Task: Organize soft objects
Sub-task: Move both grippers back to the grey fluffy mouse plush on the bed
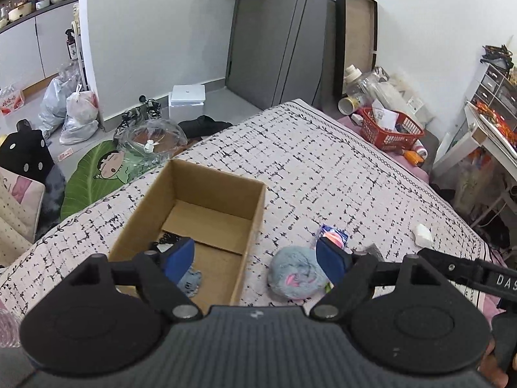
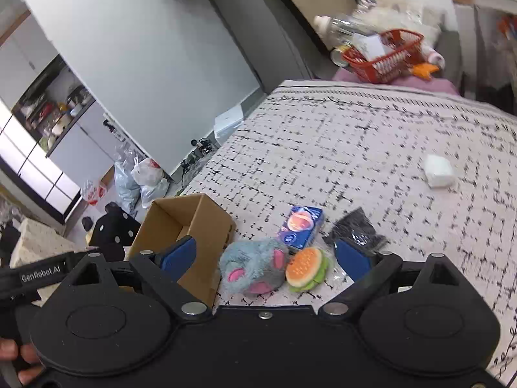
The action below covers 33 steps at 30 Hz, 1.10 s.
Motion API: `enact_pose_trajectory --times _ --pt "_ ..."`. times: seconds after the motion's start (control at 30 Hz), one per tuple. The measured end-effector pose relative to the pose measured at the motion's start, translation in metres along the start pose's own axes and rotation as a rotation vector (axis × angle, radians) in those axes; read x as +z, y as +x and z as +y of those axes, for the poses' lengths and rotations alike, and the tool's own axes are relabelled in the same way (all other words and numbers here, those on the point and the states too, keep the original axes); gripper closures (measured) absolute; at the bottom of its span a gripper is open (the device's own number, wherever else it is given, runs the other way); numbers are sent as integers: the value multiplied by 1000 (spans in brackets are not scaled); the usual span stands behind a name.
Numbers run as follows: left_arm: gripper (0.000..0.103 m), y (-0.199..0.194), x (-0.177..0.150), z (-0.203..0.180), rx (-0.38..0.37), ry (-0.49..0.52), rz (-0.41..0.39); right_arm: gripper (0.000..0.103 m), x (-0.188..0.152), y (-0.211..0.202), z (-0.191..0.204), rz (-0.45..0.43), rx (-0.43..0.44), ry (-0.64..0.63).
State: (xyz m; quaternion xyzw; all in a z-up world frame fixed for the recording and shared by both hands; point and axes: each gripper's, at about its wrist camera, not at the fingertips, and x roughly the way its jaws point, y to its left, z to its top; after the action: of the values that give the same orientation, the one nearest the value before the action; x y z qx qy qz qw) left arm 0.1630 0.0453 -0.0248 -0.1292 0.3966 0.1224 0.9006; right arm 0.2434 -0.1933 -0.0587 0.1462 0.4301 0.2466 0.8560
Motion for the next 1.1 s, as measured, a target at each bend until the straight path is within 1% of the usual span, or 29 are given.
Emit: enact_pose_trajectory --times 0.23,0.43,0.53,0.67,0.77,0.87,0.97,1.03,1.07,1.1 --pt "22 7 -7 -15 -8 -6 15 9 -4 -1 -22 20 15 78" --pt "22 18 -14 -25 -19 -43 33 9 -7 7 -35 46 22 164" --pt "22 24 -18 -29 -14 -66 42 10 -9 13 -40 64 45 197" --pt "25 35 -25 -31 -32 -119 67 18 -11 22 -41 89 57 225" --pt "26 43 -31 -33 -31 -140 75 21 -10 29 -42 104 65 241" --pt "30 51 -36 -33 -29 -165 82 27 -10 36 -43 111 73 257" --pt "37 60 -39 -32 -31 -196 95 36 -10 43 -44 125 84 274" --pt "46 66 -42 -31 -36 -220 104 39 -10 50 -44 137 87 286" --pt "48 68 -44 -30 -39 -232 107 41 -10 53 -44 144 88 289" --pt "53 71 -45 -29 -39 -247 110 44 -10 57 -43 154 88 290"
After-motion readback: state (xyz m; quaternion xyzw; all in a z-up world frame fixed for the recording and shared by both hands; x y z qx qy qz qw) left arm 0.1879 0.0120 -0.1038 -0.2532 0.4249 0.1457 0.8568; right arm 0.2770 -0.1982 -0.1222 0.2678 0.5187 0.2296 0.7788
